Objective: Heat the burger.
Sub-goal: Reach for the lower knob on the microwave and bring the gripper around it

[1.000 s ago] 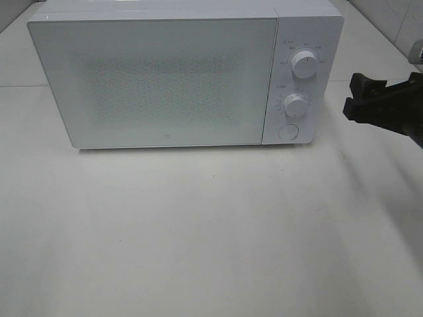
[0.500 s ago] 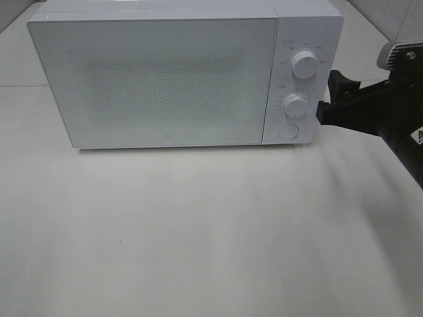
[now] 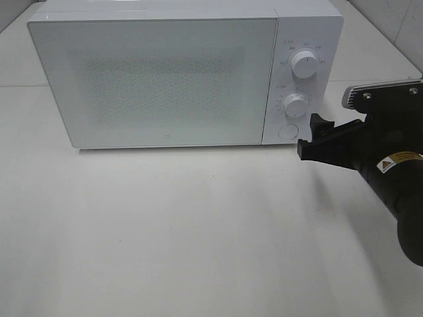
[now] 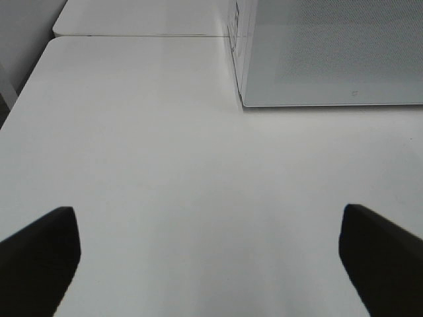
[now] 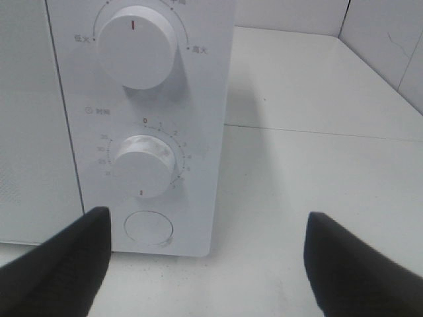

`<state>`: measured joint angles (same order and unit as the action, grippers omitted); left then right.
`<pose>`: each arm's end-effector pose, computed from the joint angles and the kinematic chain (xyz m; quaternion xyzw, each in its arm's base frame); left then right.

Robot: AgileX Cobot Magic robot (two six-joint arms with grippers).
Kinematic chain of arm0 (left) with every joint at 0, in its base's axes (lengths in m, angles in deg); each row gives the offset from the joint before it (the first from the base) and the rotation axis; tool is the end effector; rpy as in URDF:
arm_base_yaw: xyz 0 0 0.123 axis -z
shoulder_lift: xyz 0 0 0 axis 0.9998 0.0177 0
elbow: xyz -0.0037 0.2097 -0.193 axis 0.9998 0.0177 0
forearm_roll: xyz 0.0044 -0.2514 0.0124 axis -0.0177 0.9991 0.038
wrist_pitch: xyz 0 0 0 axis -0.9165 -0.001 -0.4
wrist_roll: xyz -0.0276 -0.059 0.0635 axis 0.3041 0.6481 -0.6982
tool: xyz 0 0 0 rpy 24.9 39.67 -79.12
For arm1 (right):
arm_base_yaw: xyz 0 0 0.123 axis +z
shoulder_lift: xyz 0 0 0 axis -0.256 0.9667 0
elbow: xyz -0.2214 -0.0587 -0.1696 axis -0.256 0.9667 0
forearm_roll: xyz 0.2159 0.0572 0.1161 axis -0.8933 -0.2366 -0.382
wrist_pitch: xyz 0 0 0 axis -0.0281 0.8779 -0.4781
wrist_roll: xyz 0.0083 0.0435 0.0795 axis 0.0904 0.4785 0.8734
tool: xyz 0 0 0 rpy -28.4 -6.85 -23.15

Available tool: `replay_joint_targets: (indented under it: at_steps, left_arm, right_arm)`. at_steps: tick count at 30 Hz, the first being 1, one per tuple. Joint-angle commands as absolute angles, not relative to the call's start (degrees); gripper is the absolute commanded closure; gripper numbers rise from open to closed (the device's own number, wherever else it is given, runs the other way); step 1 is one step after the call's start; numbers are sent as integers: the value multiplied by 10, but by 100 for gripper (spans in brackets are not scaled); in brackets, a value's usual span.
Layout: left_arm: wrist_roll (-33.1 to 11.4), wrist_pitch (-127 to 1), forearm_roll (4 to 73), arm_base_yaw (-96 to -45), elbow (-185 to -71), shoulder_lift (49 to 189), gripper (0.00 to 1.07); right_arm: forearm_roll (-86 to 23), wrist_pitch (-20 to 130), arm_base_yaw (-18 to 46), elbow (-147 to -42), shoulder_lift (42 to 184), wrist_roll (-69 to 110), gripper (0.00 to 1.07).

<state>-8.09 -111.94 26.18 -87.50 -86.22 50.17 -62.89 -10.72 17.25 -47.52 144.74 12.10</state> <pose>-0.0050 -0.0034 0.2785 0.0194 0.8479 -0.0247 0.5292 0.2394 0.0973 0.1448 -0.0489 0.7532 -0.0152 0.6558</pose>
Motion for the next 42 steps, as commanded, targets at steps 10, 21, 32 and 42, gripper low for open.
replay_joint_targets:
  at_steps: [10,21,32,42]
  left_arm:
    - [-81,-1114,263,-877,-860,486,4]
    - [-81,-1114,263,-877,-860,486,4]
    - [-81,-1114,263,-877,-860,486,4]
    - [-81,-1114,263,-877,-860,486,4]
  right_arm:
    - [-643,-201,194,-559,1511,127,31]
    - [-644,-196,194,-633,1572,133,31]
    - [-643,-179,185,-677,1622,133,31]
    - [-643,-181,169,-685,1634,134,31]
